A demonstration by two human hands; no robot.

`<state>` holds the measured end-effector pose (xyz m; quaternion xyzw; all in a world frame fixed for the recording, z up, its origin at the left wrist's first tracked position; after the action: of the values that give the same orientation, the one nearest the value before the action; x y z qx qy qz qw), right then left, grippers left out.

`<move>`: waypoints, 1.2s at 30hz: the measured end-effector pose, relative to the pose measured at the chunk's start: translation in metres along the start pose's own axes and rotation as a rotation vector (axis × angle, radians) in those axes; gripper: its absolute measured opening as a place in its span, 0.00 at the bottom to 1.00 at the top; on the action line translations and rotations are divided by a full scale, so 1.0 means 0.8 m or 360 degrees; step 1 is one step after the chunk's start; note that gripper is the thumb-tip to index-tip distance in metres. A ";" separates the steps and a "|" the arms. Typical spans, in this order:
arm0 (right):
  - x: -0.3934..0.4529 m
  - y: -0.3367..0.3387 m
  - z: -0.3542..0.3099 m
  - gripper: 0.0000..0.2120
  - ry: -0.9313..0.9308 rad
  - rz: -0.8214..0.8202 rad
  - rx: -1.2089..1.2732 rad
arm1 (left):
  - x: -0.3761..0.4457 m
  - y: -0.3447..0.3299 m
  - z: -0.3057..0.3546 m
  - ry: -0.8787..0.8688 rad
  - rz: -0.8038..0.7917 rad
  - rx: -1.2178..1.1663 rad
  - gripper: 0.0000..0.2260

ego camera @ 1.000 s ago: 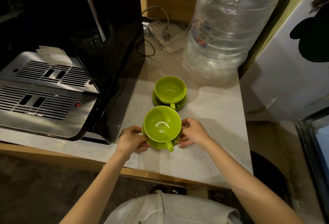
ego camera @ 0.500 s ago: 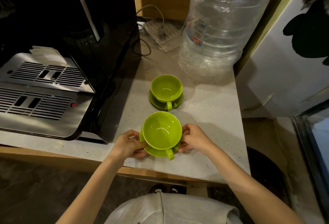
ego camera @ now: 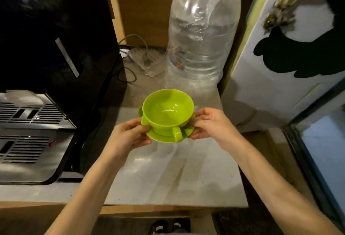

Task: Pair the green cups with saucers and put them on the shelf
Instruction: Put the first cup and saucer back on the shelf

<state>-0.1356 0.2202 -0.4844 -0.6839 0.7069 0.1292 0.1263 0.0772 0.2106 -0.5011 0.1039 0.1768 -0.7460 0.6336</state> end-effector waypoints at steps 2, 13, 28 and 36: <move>-0.005 0.009 -0.031 0.09 0.0093 0.0019 0.0064 | 0.003 -0.015 0.036 -0.0132 -0.0012 0.0000 0.07; -0.038 0.063 -0.238 0.03 0.0551 0.0155 0.0341 | 0.006 -0.098 0.245 -0.0597 -0.0156 -0.0145 0.06; -0.051 0.107 -0.472 0.08 0.1054 0.0264 0.0434 | 0.001 -0.175 0.488 -0.1021 -0.0333 -0.0345 0.10; -0.054 0.136 -0.583 0.04 0.1268 0.0364 0.0363 | 0.000 -0.204 0.588 -0.1249 -0.0556 -0.0232 0.11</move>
<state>-0.2441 0.0985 -0.0317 -0.5792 0.7814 -0.2110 -0.0969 -0.0505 0.0463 -0.0489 -0.2640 -0.0104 -0.8104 0.5228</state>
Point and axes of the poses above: each hand's wrist, its own x-axis towards the middle knuckle, its own y-axis out of the back of the hand, z = x × y, the point moved 1 cm from there along x, towards the middle knuckle, and after that the axes turned 2 degrees about y, right-handed, at the moved point
